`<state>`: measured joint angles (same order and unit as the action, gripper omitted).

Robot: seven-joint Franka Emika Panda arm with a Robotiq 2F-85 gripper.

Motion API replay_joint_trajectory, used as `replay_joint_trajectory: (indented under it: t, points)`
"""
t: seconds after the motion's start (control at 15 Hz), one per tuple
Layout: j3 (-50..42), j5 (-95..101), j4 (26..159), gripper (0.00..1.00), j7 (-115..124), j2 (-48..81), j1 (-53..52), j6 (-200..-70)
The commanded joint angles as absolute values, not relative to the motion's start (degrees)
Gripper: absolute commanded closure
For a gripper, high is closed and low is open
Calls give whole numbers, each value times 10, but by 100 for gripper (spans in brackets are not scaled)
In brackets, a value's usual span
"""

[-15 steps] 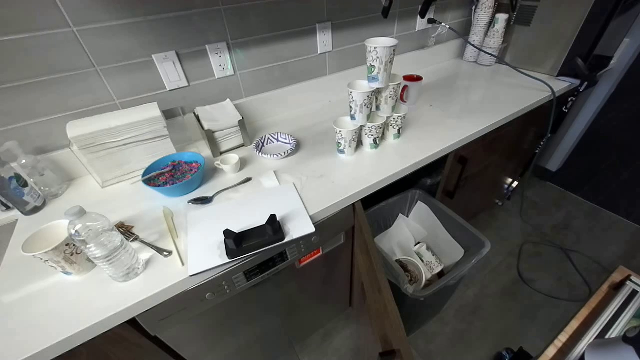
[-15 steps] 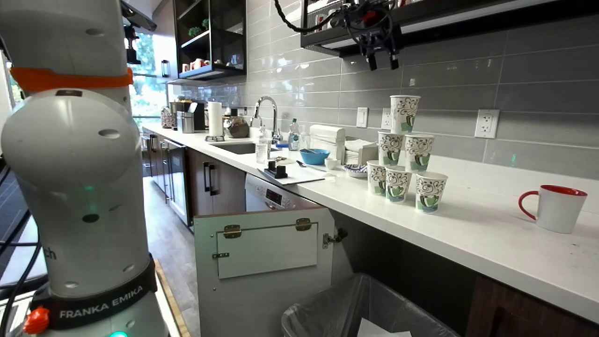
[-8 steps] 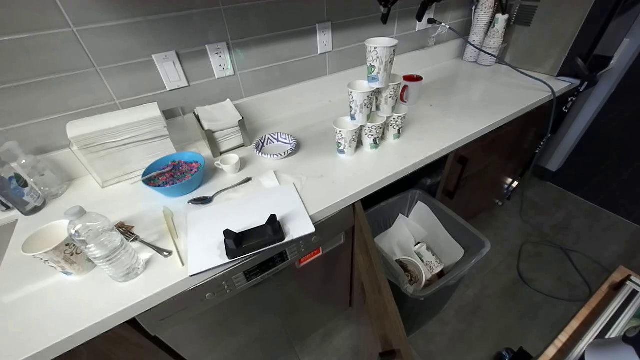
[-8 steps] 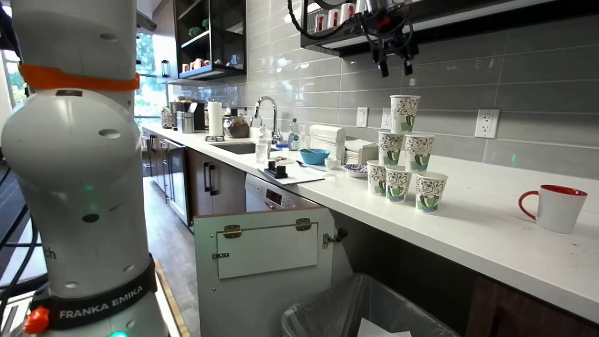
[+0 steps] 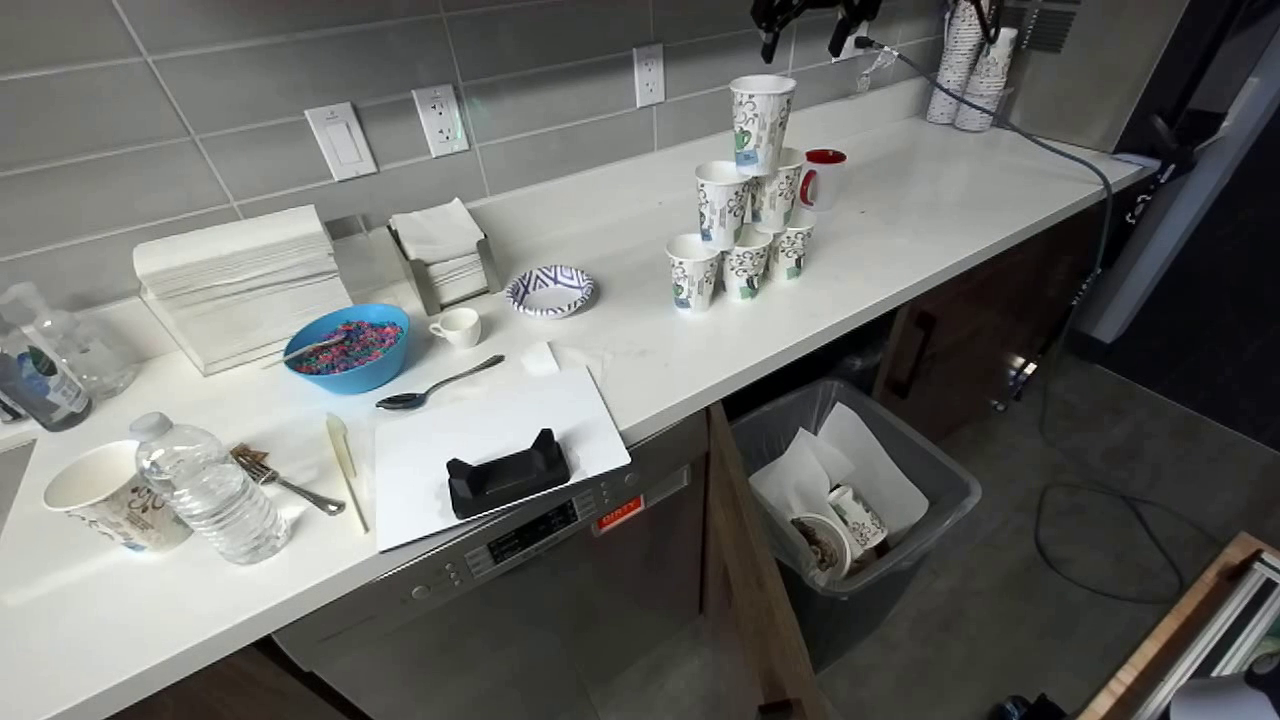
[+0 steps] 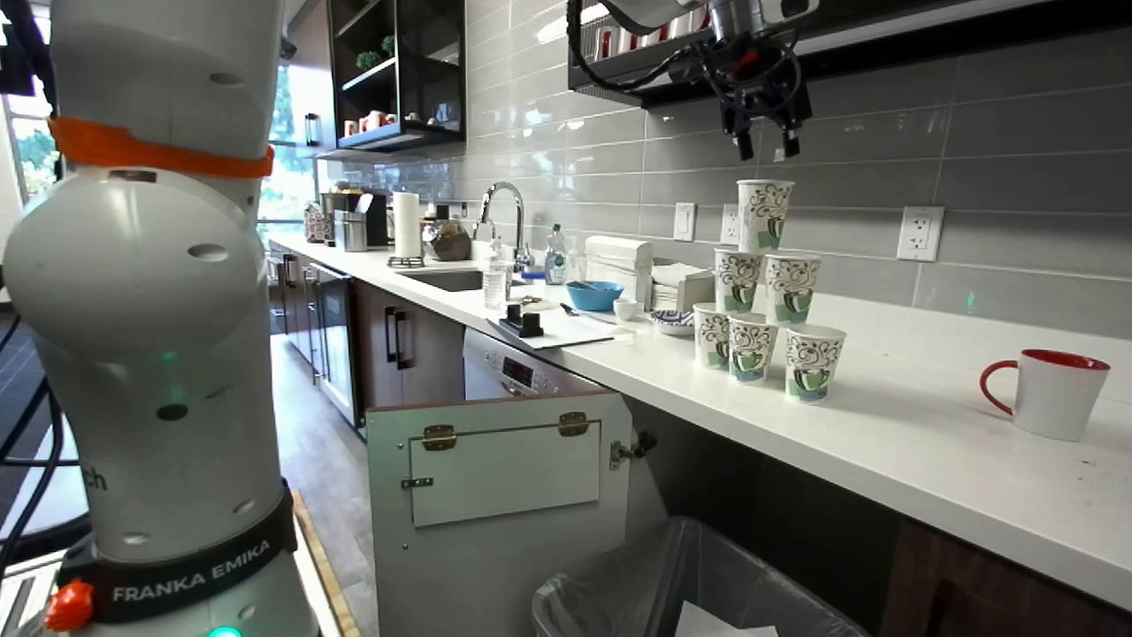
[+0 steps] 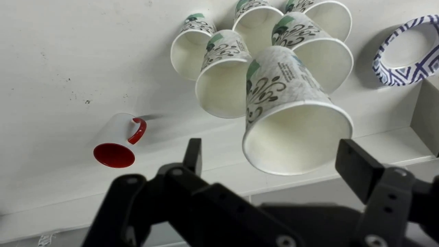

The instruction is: Put each cup in the stack, into the other

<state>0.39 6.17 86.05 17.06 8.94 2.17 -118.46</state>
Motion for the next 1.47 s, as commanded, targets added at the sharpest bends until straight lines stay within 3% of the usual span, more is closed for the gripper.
replay_joint_trajectory:
  t: [0.0,0.47,0.93,1.33,1.4]
  points:
    - [-9,70,840,0,178,111,11,-1181]
    - [-12,73,832,0,178,136,3,-1177]
    - [-19,69,819,9,186,153,-1,-1179]
    - [-21,68,805,43,187,163,-3,-1176]
    - [-21,69,804,40,187,164,-3,-1176]
